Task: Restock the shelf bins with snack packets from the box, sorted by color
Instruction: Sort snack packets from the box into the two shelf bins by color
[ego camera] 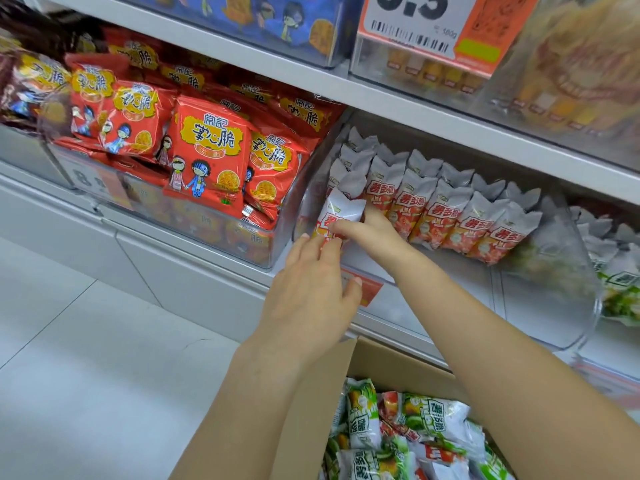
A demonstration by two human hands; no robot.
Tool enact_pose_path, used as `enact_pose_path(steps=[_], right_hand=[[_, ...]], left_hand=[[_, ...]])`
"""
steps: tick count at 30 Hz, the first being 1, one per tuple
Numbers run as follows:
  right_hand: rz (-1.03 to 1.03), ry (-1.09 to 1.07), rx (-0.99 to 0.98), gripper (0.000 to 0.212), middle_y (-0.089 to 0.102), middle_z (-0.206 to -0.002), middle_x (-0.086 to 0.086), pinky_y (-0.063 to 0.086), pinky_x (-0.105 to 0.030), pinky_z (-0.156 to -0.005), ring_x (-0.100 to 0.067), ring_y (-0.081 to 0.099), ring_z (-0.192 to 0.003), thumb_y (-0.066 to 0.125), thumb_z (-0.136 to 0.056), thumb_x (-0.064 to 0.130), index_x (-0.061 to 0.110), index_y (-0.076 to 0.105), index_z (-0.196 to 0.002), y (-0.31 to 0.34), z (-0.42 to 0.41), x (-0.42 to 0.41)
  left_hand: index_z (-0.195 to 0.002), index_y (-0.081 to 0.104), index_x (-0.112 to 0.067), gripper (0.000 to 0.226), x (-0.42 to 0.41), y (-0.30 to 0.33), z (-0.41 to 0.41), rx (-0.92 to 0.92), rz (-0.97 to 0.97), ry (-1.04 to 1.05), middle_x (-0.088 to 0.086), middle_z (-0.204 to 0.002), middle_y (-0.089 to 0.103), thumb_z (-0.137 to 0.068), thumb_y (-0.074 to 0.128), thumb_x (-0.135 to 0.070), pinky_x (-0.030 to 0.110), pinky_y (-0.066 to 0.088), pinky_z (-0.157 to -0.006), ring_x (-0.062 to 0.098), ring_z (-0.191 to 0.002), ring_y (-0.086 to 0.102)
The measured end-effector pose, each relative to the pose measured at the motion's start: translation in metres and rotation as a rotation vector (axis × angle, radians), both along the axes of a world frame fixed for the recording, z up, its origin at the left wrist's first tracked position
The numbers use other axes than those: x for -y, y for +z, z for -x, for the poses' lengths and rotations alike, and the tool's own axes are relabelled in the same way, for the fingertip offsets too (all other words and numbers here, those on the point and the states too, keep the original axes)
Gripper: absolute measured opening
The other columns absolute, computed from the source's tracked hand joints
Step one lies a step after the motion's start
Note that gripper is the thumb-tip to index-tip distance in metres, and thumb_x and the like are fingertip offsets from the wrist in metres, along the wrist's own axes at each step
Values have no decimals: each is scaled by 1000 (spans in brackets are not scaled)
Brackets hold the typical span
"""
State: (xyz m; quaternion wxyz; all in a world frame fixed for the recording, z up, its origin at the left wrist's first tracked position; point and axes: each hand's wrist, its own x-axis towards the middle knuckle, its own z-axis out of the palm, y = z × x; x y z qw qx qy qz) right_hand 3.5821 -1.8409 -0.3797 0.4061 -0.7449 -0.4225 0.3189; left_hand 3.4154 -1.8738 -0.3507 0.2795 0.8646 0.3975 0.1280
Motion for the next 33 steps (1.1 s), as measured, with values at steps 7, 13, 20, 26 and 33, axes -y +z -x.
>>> enact_pose_path(steps=[7, 13, 20, 26, 33], right_hand=[[251, -14, 400, 47, 66, -80, -3, 48, -35, -69, -23, 62, -81, 59, -79, 62, 16, 64, -77, 2, 3, 4], [281, 36, 369, 33, 71, -79, 0, 55, -38, -79, -19, 67, -82, 73, -68, 57, 26, 63, -74, 4, 7, 3], [28, -138, 323, 65, 66, -114, -3, 47, -30, -83, -23, 61, -106, 83, -68, 41, 14, 52, -119, 4, 5, 4], [-11, -69, 288, 69, 64, -115, -5, 48, -33, -86, -22, 61, -106, 85, -69, 28, 9, 46, -122, 4, 9, 1], [-66, -123, 209, 77, 63, -110, 3, 50, -36, -91, -16, 61, -102, 87, -64, 32, 13, 43, -124, 0, 3, -1]], left_hand=[[-151, 20, -17, 60, 0, 2, 1, -30, 6, -10, 0, -157, 18, -99, 42, -37, 31, 17, -115, 14, -147, 2], [-145, 32, -19, 51, 1, 0, -1, -65, -10, -21, -1, -154, 22, -99, 42, -38, 36, 22, -115, 17, -147, 1], [-149, 25, -20, 56, 1, 1, -1, -94, -5, -25, 0, -157, 17, -99, 40, -40, 37, 20, -115, 17, -148, -3], [-150, 26, -18, 57, 1, -1, -1, -96, -26, -26, 0, -158, 18, -99, 40, -40, 35, 19, -115, 17, -148, -2], [-150, 27, -18, 57, -1, -2, -2, -105, -40, -33, 2, -157, 21, -99, 41, -39, 36, 19, -116, 19, -147, 0]])
